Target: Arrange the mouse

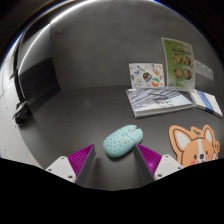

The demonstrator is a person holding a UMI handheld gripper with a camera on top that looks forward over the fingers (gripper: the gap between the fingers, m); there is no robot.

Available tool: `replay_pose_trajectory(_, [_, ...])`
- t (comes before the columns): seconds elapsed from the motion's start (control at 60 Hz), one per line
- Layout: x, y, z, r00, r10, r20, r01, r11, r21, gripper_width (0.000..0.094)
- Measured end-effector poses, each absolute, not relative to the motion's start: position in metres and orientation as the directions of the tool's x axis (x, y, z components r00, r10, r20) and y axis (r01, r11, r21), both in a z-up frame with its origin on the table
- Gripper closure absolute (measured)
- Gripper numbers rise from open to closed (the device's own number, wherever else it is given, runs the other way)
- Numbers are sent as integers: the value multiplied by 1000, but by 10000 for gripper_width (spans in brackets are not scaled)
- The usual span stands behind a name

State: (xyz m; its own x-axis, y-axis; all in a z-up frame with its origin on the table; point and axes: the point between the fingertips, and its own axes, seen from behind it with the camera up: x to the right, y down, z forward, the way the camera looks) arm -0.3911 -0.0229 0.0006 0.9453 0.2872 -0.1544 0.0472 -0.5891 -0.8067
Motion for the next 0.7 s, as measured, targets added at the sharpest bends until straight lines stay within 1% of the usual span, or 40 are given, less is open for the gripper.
replay_pose_trajectory(0.167, [-403, 25, -8, 978, 188, -90, 47, -618, -785, 106])
replay_pose_trajectory(0.233, [-406, 40, -13, 986, 163, -21, 86, -620, -780, 134])
replay_pose_trajectory(0.25, [-407, 44, -13, 987, 161, -7, 95, -615, -783, 78])
replay_pose_trajectory(0.333, [-415, 53, -13, 991, 132, -17, 69, -612, -788, 393])
replay_pose_trajectory(0.383, [-414, 56, -13, 993, 120, 10, 80, -600, -796, 437])
replay_pose_trajectory(0.5, [-416, 50, -10, 996, 85, 34, 79, -611, -787, 532])
replay_pose_trajectory(0.517, [-417, 48, -8, 995, 89, 43, 89, -612, -786, 533])
replay_pose_trajectory(0.55, [-419, 45, 3, 994, 96, 58, 104, -593, -799, 538])
replay_pose_trajectory(0.583, [-421, 41, 21, 993, 98, 66, 109, -557, -823, 539])
replay_pose_trajectory(0.7, [-402, 28, 109, 996, 80, 43, 73, -423, -903, 539])
